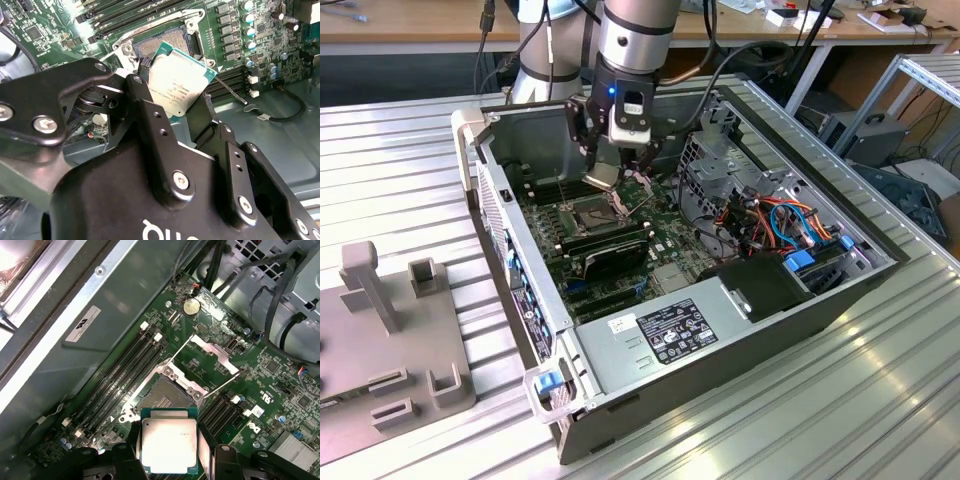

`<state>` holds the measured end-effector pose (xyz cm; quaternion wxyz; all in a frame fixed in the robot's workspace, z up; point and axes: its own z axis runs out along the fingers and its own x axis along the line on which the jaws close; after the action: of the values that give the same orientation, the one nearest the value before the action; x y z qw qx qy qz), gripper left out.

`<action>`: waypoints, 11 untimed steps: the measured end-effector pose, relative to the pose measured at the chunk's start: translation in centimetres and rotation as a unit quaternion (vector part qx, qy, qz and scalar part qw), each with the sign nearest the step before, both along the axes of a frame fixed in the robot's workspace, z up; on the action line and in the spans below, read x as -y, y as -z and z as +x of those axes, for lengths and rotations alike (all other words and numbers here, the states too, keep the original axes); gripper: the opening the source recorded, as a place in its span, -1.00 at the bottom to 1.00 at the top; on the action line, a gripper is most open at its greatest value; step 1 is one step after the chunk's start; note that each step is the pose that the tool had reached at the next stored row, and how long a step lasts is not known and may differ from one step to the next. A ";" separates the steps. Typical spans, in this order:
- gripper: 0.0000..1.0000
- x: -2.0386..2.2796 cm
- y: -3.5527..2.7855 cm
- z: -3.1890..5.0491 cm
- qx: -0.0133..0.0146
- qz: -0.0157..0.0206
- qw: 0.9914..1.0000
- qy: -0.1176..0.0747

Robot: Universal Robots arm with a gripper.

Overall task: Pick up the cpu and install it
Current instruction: 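Place the cpu into insertion slot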

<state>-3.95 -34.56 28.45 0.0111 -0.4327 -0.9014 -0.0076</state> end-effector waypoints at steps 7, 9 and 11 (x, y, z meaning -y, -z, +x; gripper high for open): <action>0.09 0.00 0.04 0.00 0.000 0.000 1.000 0.024; 0.09 0.00 0.05 0.00 0.000 0.000 1.000 0.030; 0.09 0.00 0.07 0.00 0.000 0.000 0.999 0.041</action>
<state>-3.95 -34.56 28.38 0.0108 -0.4695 -0.8828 -0.0081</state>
